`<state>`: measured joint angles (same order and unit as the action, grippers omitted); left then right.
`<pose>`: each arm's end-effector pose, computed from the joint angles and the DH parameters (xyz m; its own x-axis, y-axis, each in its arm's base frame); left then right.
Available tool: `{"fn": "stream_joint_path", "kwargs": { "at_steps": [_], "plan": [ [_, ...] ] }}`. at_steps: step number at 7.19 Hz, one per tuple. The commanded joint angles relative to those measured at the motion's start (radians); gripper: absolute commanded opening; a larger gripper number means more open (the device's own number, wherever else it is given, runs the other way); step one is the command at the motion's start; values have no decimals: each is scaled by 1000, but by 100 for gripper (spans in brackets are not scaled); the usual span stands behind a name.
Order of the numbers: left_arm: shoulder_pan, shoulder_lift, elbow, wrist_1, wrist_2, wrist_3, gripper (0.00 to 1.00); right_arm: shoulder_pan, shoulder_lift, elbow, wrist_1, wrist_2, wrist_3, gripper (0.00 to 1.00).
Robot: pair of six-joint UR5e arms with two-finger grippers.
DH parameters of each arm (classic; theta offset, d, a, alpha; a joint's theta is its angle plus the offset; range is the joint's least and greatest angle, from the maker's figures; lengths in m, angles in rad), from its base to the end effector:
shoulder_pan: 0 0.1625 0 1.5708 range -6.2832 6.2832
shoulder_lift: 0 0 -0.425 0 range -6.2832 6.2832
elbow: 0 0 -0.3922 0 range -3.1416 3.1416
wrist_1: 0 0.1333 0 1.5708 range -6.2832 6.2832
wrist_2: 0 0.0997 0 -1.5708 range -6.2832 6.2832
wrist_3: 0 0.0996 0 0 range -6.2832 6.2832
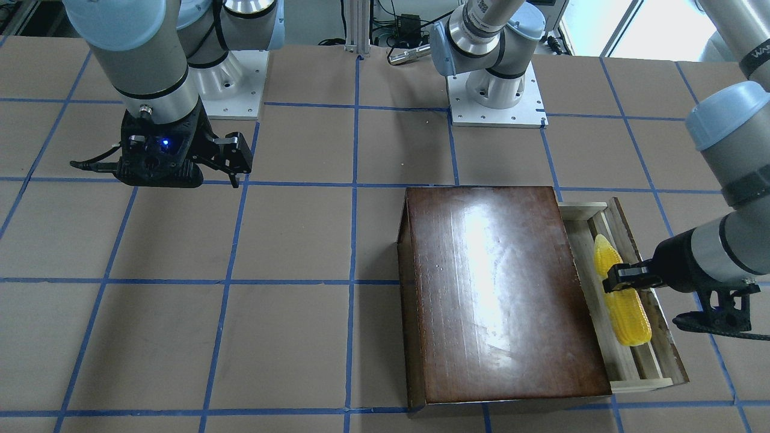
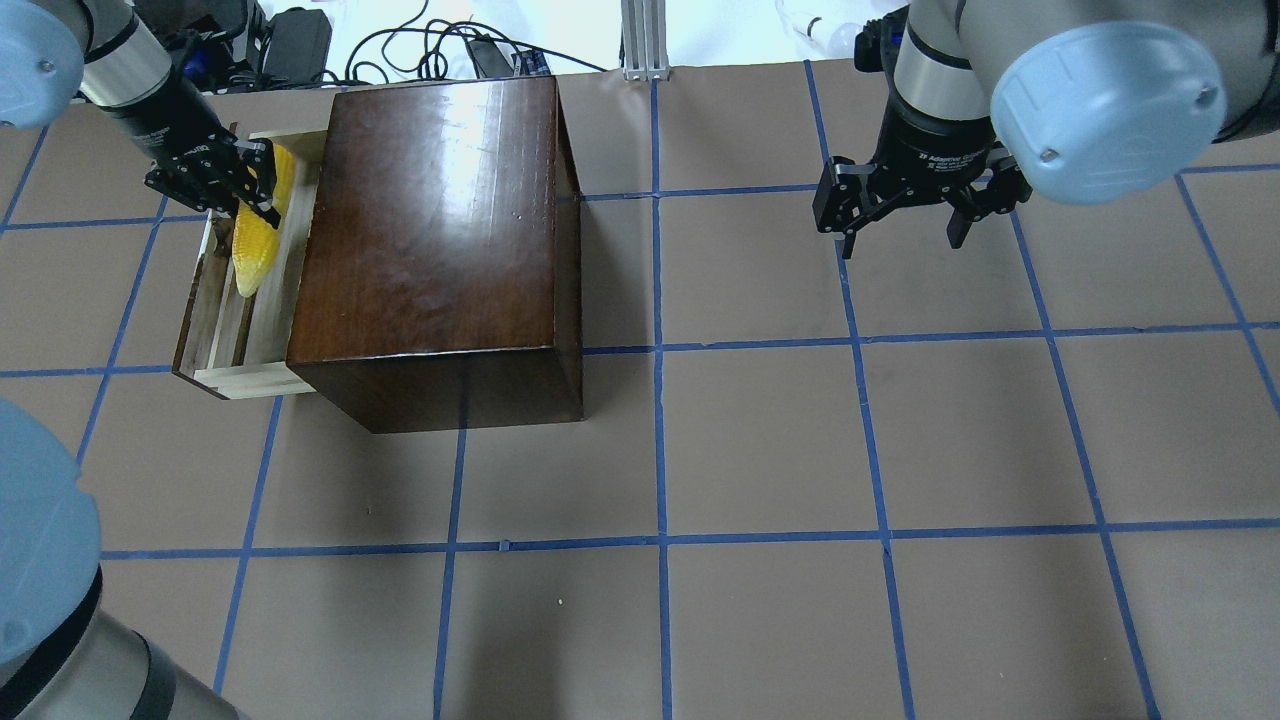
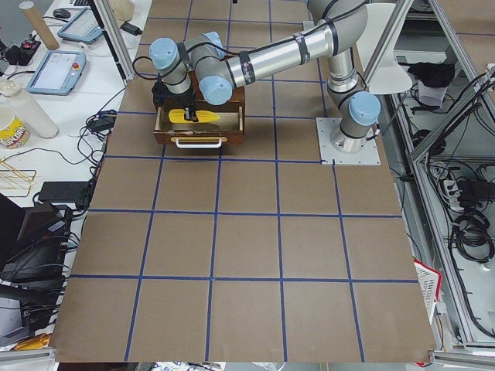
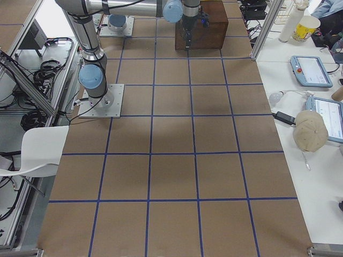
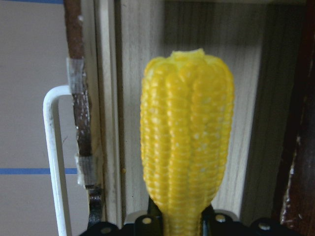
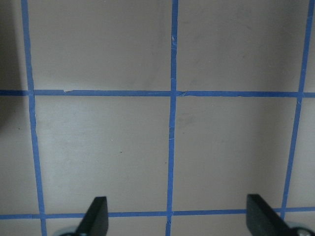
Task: Open drawer and put corn inside
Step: 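Lower the corn into the drawer and open the left gripper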
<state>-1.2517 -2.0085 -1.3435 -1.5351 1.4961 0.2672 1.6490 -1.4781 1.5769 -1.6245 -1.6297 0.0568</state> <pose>0.0686 -0.6562 0.3504 -0.9909 -0.0667 0.1168 -0.0490 0.9877 0.1483 0.1680 -0.5132 0.4432 -0.9978 -0.0240 0.0613 -0.0214 0.9989 0.0417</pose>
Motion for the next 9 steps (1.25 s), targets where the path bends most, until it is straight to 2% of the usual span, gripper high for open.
{"fn": "stream_joint_path", "kwargs": {
  "at_steps": [1, 2, 3, 4, 7, 8, 9],
  "plan": [
    [0, -18, -3, 3, 0, 1, 19, 0, -1, 0, -1, -1, 0, 100],
    [0, -24, -2, 22, -2, -2, 31, 0, -1, 0, -2, -1, 0, 100],
    [0, -29, 0, 24, 0, 0, 49, 0, 1, 0, 0, -1, 0, 100],
    [0, -29, 3, 35, -3, -2, 98, 0, 1, 0, 0, -1, 0, 100],
    [-9, 0, 9, 27, -8, -13, 100, 0, 1, 0, -2, -1, 0, 100],
    [-11, 17, 29, 21, -4, -17, 100, 0, 1, 0, 0, 1, 0, 100],
    [-11, 34, 73, -38, 0, -20, 100, 0, -1, 0, -1, -1, 0, 100]
  ]
}}
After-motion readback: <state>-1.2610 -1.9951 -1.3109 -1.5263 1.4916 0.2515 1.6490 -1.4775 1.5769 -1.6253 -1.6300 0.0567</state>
